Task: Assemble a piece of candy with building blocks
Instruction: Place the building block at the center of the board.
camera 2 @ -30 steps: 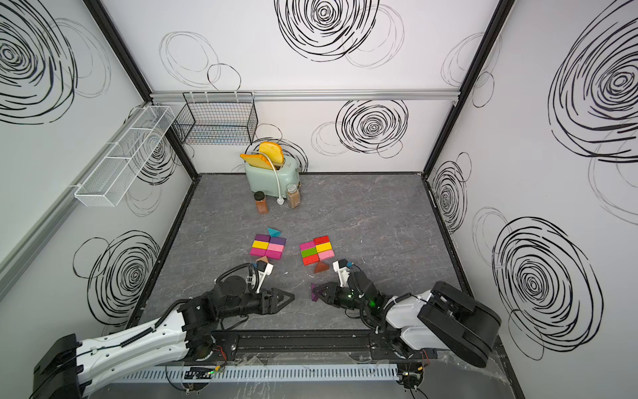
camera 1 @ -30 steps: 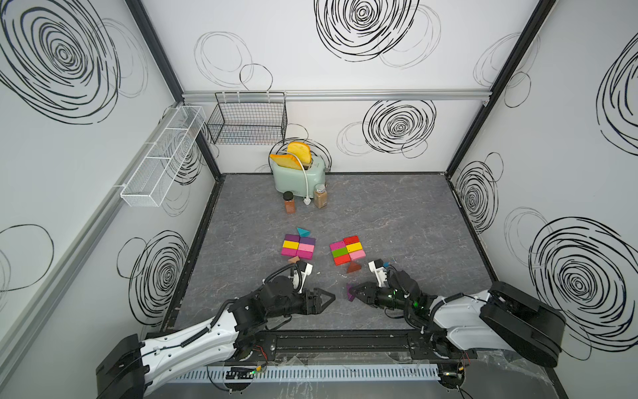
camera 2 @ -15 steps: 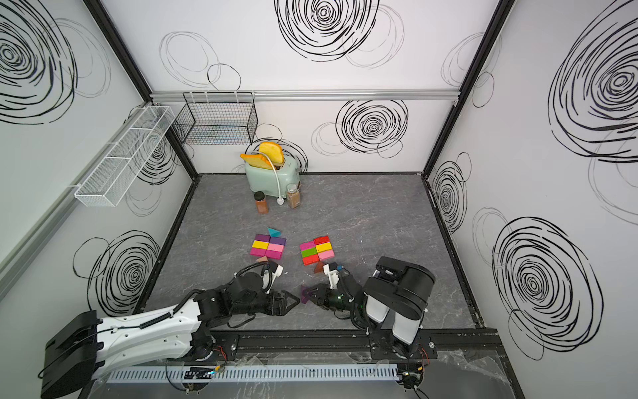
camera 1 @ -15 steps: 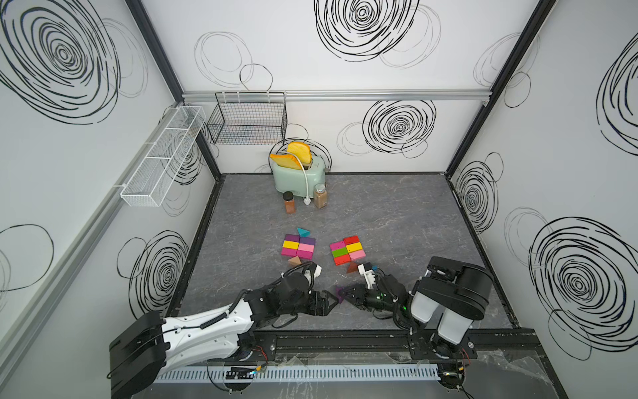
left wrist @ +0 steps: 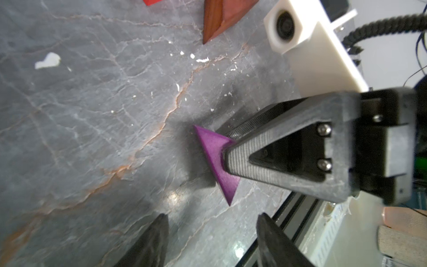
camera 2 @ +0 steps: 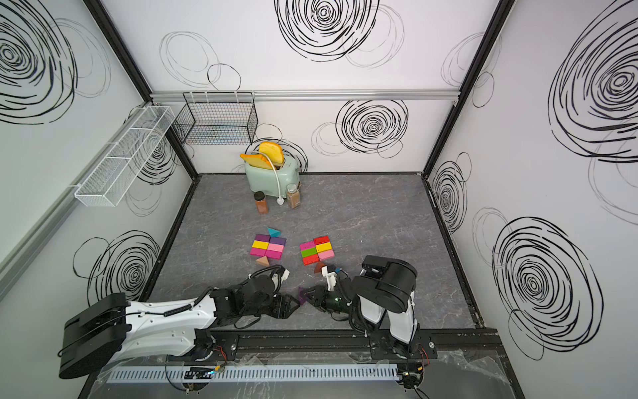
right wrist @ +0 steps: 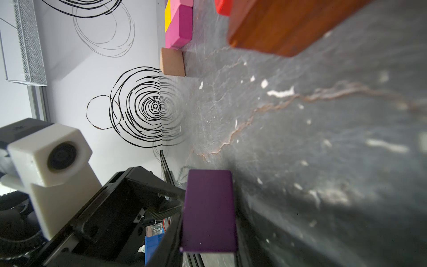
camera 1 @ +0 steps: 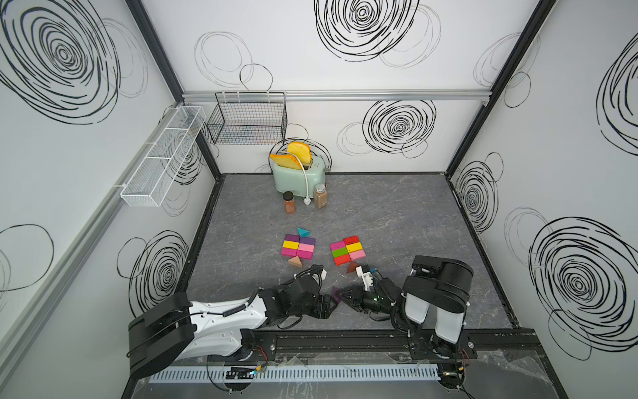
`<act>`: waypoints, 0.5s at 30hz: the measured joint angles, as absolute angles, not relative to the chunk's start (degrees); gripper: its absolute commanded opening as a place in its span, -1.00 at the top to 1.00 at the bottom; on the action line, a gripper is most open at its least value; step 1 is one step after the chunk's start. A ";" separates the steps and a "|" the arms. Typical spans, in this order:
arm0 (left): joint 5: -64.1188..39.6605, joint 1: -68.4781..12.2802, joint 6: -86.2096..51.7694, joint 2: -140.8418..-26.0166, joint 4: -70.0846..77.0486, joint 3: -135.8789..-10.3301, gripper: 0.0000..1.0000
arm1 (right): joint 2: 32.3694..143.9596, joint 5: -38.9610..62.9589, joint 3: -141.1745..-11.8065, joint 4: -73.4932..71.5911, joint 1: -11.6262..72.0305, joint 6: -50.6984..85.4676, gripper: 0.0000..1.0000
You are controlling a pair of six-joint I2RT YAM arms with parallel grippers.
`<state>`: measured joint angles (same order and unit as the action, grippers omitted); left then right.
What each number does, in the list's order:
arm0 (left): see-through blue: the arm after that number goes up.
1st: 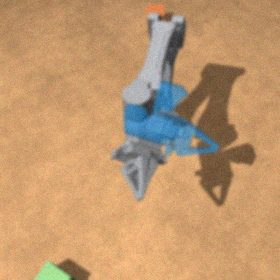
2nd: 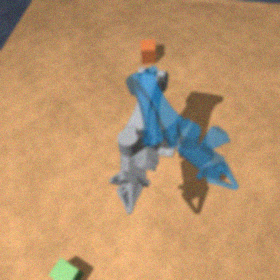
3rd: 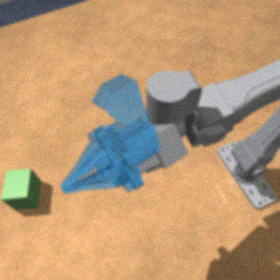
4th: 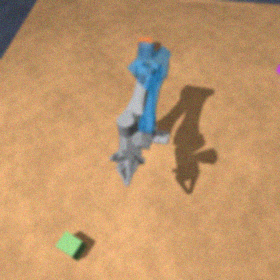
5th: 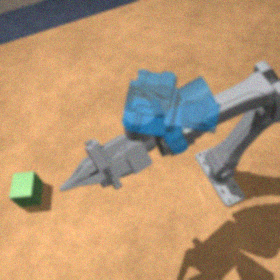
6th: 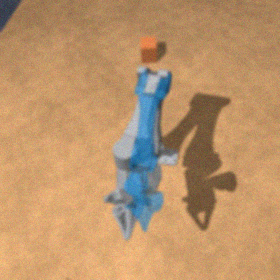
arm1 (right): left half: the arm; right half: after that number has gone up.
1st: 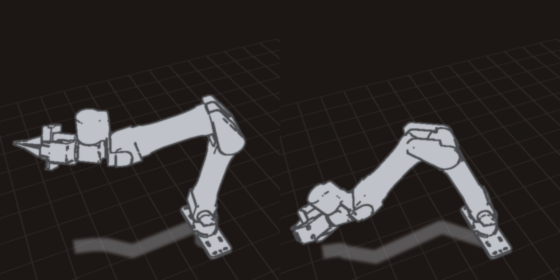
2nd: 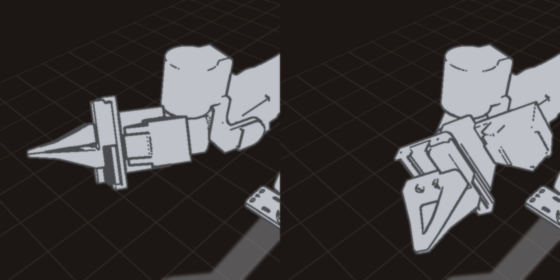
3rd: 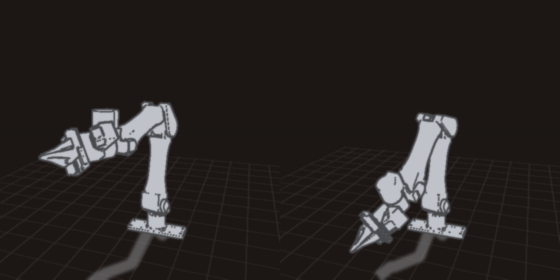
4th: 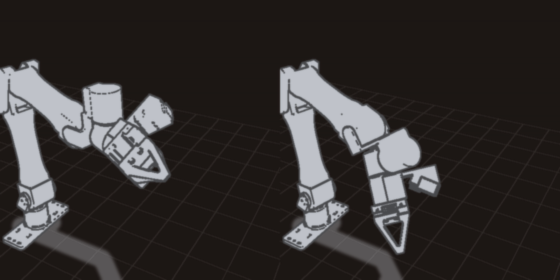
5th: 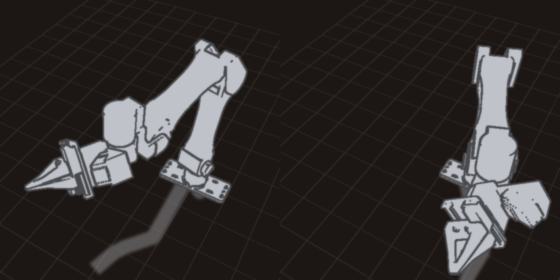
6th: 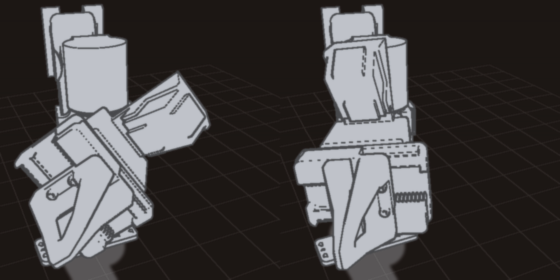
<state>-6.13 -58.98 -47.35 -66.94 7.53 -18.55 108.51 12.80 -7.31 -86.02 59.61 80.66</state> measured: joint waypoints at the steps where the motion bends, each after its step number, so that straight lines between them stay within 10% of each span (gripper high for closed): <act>1: -6.13 -58.98 -47.29 -67.48 7.97 -18.55 -0.24 | 108.53 12.64 -7.31 -86.02 59.68 80.71 0.26; 15: -6.35 -58.98 -47.09 -71.09 13.74 -18.15 -0.09 | 108.79 11.73 -7.20 -87.44 60.31 81.25 0.04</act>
